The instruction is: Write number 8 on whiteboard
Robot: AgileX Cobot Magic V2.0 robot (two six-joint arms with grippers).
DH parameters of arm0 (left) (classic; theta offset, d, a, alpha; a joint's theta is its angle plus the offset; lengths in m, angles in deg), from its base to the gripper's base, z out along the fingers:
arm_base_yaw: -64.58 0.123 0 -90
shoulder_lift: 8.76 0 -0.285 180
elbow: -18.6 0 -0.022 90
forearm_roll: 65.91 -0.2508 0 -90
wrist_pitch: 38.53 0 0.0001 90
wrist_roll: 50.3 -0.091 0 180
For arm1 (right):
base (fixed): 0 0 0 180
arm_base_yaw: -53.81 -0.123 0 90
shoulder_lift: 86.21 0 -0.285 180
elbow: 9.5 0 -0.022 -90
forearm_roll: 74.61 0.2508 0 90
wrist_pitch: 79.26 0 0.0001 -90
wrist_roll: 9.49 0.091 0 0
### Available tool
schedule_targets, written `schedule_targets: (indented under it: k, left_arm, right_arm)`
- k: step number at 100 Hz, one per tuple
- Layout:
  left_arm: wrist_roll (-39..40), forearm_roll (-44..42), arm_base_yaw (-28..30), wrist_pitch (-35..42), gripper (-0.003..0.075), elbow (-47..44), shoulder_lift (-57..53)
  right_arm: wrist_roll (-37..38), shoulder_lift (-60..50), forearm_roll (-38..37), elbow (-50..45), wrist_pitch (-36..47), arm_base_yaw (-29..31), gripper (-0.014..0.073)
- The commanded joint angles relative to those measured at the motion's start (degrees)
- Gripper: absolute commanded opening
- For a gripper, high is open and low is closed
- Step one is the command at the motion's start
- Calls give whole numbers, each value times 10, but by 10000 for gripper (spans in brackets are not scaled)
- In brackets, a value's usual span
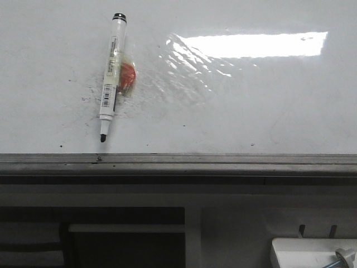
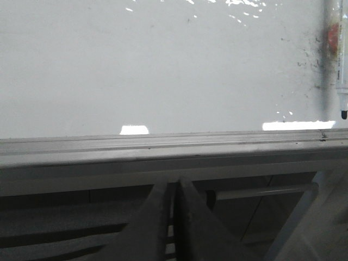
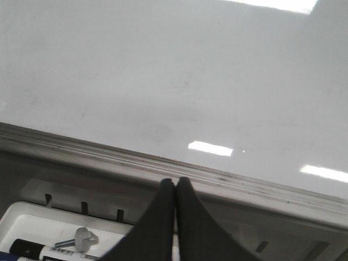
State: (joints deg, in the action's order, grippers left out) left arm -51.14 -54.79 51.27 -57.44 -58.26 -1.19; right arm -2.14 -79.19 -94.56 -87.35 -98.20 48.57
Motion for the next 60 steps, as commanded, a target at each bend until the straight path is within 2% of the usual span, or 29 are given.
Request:
schedule_targets:
  k: [1,11,26,33,41,48,56,60]
  left_arm:
    - [4,45,2,61,-20,-22,-3]
    - [4,188,2,86,-20,-22,-3]
    - [4,296,2,114,-20,-22,-3]
    - [4,340,2,114,-20,-22,-3]
    - [4,412,2,114,-20,-22,-3]
    - [4,456,2,117,-20,-21,-3]
    - [2,453,2,123,-20,-13,-3]
    - [0,441,2,123,-20,-4,-3]
  right_arm:
    - [-2,-10,-42,-7,42,0,-64]
    - [-2,-10,-35,-7,153,0,-64]
    - [1,-10,-10,-7,343,0,-64]
    - [60,-10,20,-7,397,0,-64]
    - [94,-10,36,-7,399,0,-64]
    - [127,-10,93,-5,360,0,-64]
    - [131,-10,210,8,283,0,-63]
    - [131,-10,224,16,261,0,-63]
